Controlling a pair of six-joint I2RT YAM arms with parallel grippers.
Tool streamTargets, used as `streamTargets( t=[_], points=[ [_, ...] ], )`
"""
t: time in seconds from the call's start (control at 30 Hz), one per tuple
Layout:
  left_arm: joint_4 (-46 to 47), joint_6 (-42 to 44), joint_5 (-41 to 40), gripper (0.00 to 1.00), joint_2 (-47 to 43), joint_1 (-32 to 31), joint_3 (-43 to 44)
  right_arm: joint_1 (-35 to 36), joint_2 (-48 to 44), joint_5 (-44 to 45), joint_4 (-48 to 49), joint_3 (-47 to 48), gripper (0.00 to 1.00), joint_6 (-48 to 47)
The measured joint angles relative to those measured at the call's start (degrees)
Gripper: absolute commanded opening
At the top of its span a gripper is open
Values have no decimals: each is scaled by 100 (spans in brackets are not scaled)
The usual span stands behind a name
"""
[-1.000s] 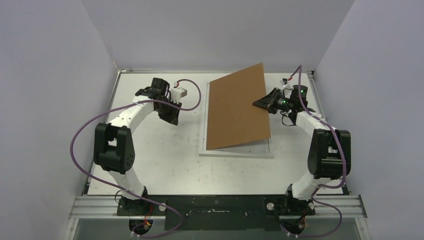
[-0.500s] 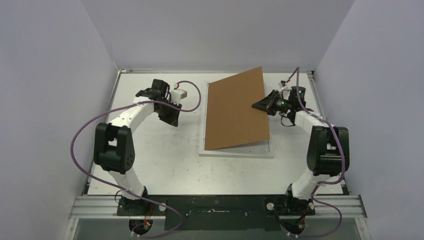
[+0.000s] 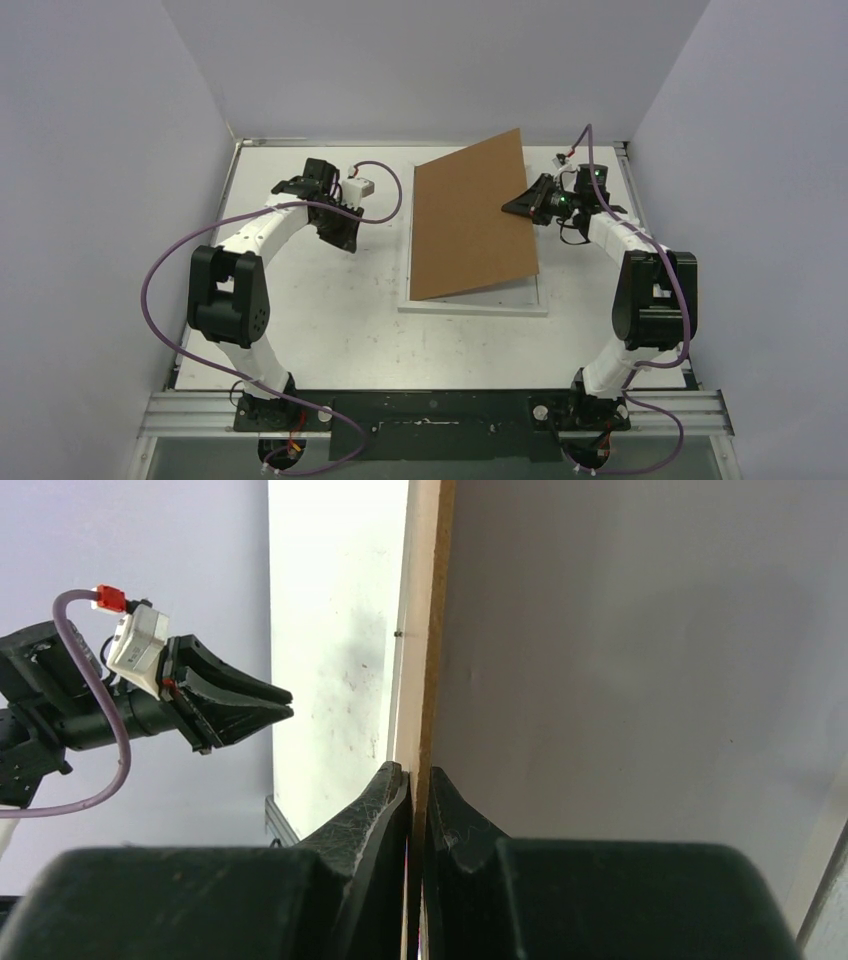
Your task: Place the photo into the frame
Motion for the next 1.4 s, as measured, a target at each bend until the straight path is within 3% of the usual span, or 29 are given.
streamTargets(
  t=[0.77,1.4],
  points=[
    [166,-125,83,20,2,-33,-131,214,-39,476,-195,-122,5,-166],
    [852,-472,85,20,708,-789,-260,310,-188,590,140,-507,5,-35]
  ],
)
